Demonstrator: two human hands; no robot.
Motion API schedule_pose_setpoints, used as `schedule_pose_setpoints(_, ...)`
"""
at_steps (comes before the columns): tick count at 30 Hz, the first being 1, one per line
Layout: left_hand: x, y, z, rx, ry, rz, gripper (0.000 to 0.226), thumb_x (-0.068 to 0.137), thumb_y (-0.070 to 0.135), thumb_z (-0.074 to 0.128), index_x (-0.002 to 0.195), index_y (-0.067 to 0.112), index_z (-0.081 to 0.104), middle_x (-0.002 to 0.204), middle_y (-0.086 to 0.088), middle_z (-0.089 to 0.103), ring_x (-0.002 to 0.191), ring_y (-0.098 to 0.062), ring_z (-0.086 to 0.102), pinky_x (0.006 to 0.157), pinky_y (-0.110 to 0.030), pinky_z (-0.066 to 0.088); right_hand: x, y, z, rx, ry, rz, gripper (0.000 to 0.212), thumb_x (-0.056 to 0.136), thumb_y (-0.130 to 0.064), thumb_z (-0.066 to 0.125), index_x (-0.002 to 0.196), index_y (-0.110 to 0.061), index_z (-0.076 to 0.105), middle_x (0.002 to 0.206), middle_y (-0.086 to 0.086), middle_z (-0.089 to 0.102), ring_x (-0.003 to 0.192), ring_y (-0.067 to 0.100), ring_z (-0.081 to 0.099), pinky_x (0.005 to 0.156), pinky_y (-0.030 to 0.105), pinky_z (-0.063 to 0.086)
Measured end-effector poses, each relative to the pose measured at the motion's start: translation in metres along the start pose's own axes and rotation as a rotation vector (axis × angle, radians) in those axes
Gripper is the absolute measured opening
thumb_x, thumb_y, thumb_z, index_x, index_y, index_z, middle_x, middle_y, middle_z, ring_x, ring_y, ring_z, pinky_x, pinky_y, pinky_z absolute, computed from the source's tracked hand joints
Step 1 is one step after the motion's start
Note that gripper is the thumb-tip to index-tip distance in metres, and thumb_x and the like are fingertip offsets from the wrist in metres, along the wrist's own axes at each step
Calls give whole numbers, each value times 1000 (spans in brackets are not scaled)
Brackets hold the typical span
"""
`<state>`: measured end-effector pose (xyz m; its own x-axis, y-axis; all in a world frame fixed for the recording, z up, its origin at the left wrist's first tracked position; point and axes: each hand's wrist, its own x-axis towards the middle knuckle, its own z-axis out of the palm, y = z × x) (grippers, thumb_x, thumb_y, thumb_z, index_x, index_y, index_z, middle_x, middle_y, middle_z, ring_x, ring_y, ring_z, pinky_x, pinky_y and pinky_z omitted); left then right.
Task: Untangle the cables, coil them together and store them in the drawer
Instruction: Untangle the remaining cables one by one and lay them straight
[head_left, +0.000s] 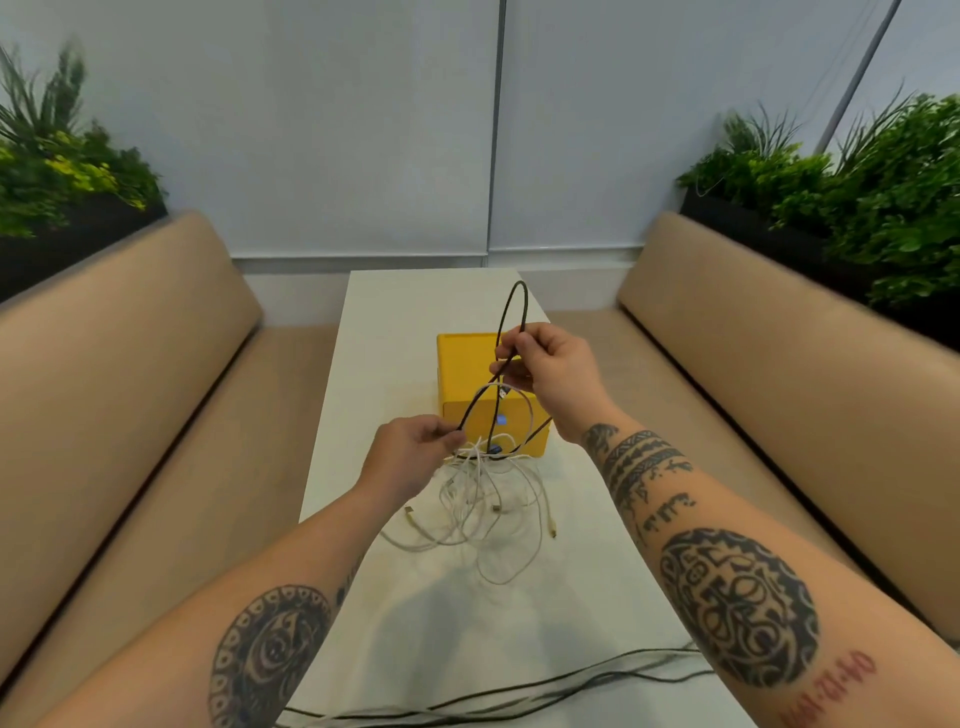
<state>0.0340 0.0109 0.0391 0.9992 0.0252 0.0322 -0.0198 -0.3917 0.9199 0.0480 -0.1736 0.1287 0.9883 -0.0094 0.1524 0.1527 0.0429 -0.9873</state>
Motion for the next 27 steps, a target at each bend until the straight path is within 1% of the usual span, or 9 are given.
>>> schedule_pose_setpoints(2, 1, -1, -2, -44, 33, 3, 4, 85, 28, 77, 87, 25, 79, 81, 7, 76, 82, -14, 71, 79, -37, 58, 0, 0, -1, 27, 45, 6, 21, 104, -11, 45, 93, -11, 63, 84, 4, 67, 73, 20, 71, 61, 25, 55)
schedule_pose_setpoints(6, -3, 7, 0, -87, -61, 45, 12, 88, 22, 76, 99, 17, 76, 86, 5, 77, 76, 0, 68, 70, -17, 49, -1, 1, -1, 82, 82, 69, 19, 106, -17, 43, 95, -13, 59, 83, 4, 62, 72, 23, 70, 65, 40, 61)
schedule_pose_setpoints(9, -6, 19, 1, -267, -177, 88, 17, 95, 22, 65, 111, 21, 73, 93, 2, 77, 88, -2, 69, 74, -13, 50, -3, 2, 2, 62, 32, 103, 18, 106, -18, 43, 98, -12, 58, 86, 5, 62, 72, 25, 71, 63, 43, 61)
schedule_pose_setpoints(13, -3, 32, 5, -237, -103, 139, 15, 98, 16, 61, 96, 10, 75, 82, 2, 75, 74, -2, 65, 61, -7, 44, -4, 1, 4, 42, 37, 91, 19, 106, -18, 42, 97, -13, 59, 86, 6, 63, 72, 24, 70, 61, 42, 60)
schedule_pose_setpoints(16, 0, 22, 3, -118, -32, 150, 17, 97, 20, 64, 84, 15, 74, 78, 5, 73, 70, 0, 61, 62, -9, 43, 1, -8, -1, 88, 148, 65, 19, 106, -19, 43, 96, -14, 58, 83, 4, 61, 71, 22, 71, 64, 43, 60)
schedule_pose_setpoints(19, 0, -4, -5, 72, -21, 145, 16, 96, 26, 64, 83, 25, 73, 78, 8, 72, 73, -4, 60, 65, -11, 42, 7, -21, -11, 237, 226, 54, 18, 107, -18, 41, 96, -12, 55, 84, 5, 59, 71, 25, 70, 61, 39, 60)
schedule_pose_setpoints(21, -4, -22, -9, 205, -74, 129, 14, 97, 28, 62, 90, 28, 74, 87, 9, 73, 81, -11, 63, 70, -17, 45, 9, -29, -15, 345, 260, 60, 20, 108, -20, 38, 99, -11, 53, 86, 7, 57, 72, 27, 71, 62, 37, 61)
schedule_pose_setpoints(24, -12, -41, -13, 387, -128, 127, 18, 99, 25, 59, 107, 25, 75, 106, 12, 71, 103, -11, 63, 86, -23, 46, 11, -37, -17, 549, 311, 69, 20, 108, -22, 34, 103, -10, 49, 89, 9, 54, 70, 27, 71, 68, 40, 62)
schedule_pose_setpoints(27, -17, -54, -15, 475, -152, 114, 21, 100, 24, 56, 114, 22, 72, 109, 12, 68, 112, -15, 61, 95, -29, 46, 11, -40, -16, 590, 315, 74, 20, 108, -22, 33, 105, -10, 49, 91, 10, 54, 73, 29, 72, 71, 41, 62)
